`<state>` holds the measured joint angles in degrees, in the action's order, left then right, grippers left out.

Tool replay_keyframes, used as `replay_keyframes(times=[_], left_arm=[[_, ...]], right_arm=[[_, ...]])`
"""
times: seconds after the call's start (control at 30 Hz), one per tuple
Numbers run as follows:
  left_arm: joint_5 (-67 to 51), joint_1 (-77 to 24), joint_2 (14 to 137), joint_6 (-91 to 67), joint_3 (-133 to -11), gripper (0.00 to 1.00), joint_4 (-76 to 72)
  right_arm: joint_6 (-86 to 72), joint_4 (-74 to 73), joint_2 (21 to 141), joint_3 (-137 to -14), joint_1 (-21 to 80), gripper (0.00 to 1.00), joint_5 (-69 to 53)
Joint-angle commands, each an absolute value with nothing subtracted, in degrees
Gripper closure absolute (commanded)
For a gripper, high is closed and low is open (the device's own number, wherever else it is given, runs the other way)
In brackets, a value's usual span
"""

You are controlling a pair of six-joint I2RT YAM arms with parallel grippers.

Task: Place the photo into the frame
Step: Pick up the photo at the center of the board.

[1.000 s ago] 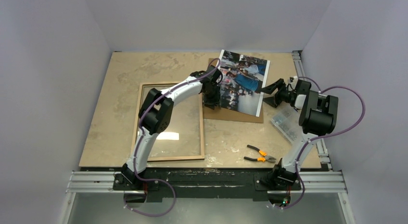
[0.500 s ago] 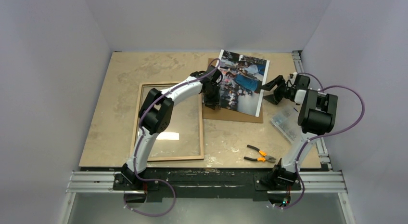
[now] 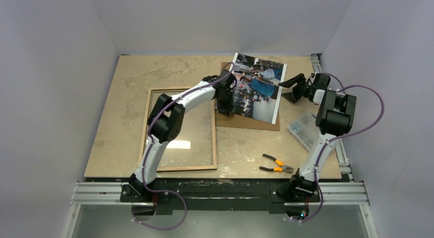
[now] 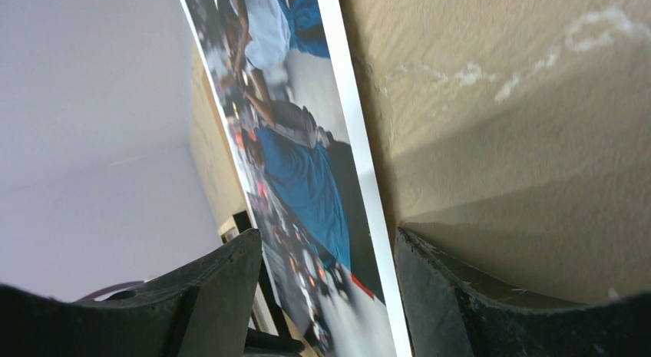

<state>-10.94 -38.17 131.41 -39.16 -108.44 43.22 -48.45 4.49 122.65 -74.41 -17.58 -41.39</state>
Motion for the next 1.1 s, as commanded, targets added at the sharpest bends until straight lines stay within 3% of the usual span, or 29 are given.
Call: replay_keyframes(times=[0.0, 0.27, 0.47, 1.07], left_arm=[[-12.22, -38.14, 132.26, -37.84, -110.13, 0.75, 43.23], [-12.96, -38.14, 132.80, -37.79, -110.37, 0.77, 43.22], [-13.11, -38.14, 132.84, -37.77, -110.39, 0.77, 43.18], [-13.73, -38.14, 133.17, -37.71, -110.39, 0.78, 43.24]], right_arm=[[-50.69, 6.87, 127.33, -75.29, -17.66, 0.38, -38.87], [-56.25, 18.43, 129.73, -75.57, -16.44, 0.61, -47.68], [-57.08, 21.98, 128.46, -74.87, -14.97, 0.70, -50.57], [-55.97, 25.38, 123.26, -70.27, -11.70, 0.76, -54.22]])
